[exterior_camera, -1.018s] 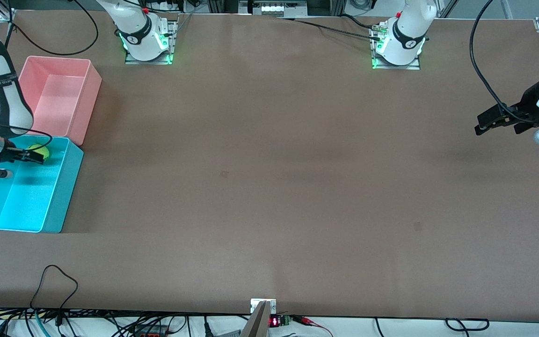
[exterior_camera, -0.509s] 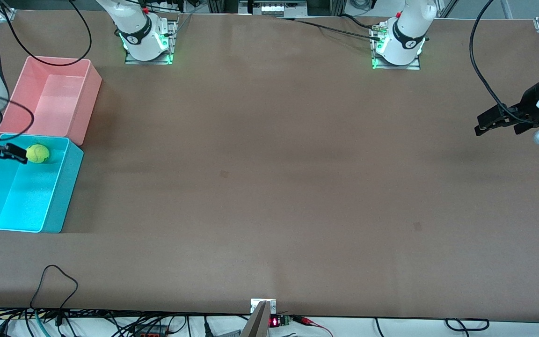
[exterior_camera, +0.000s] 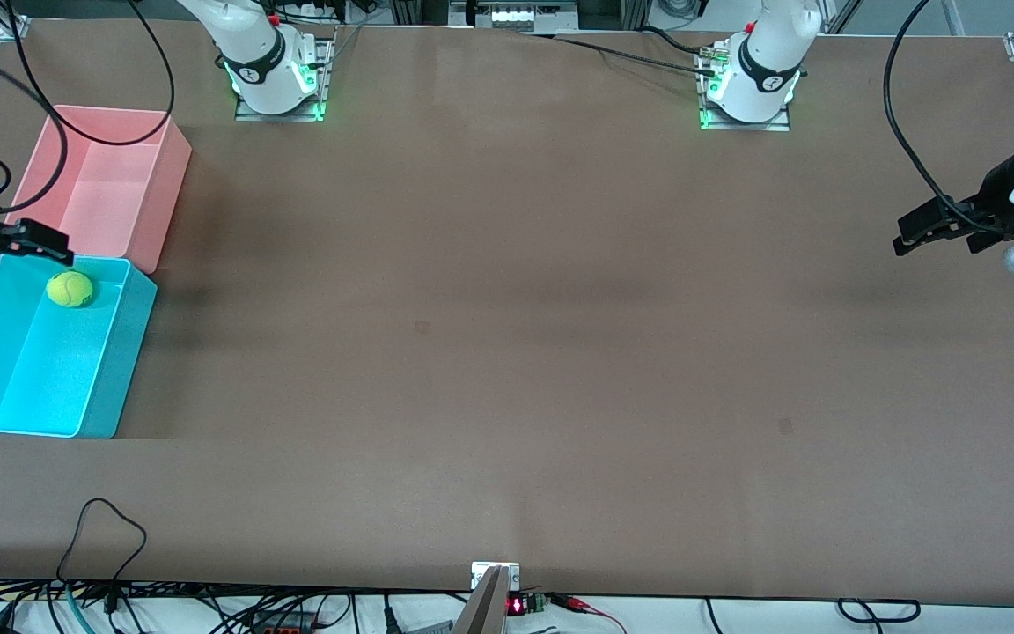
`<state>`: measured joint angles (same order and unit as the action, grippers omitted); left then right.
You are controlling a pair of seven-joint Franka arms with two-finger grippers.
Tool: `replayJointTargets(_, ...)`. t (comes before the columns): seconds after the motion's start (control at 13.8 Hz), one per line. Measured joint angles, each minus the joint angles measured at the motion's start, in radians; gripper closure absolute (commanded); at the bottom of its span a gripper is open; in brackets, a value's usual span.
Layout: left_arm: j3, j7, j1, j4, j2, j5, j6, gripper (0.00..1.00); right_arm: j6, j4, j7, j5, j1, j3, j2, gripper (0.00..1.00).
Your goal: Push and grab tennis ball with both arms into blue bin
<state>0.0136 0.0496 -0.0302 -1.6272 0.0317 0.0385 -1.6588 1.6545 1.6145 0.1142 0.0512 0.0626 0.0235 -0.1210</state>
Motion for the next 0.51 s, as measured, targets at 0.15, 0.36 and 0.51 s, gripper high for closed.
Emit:
replayJointTargets(0.15,0.000,0.000,0.000,0.000,0.000,0.000,0.000,0.00,-0.047,-0.035,-0.068,-0.034,-0.031,0.000,0.000,0.00)
replayJointTargets(0.36,0.000,0.000,0.000,0.000,0.000,0.000,0.000,0.00,-0.082,-0.065,-0.086,-0.046,-0.041,-0.002,-0.002,0.00)
replayJointTargets(0.51,0.000,0.000,0.000,0.000,0.000,0.000,0.000,0.00,-0.090,-0.079,-0.087,-0.046,-0.041,-0.001,-0.005,0.00)
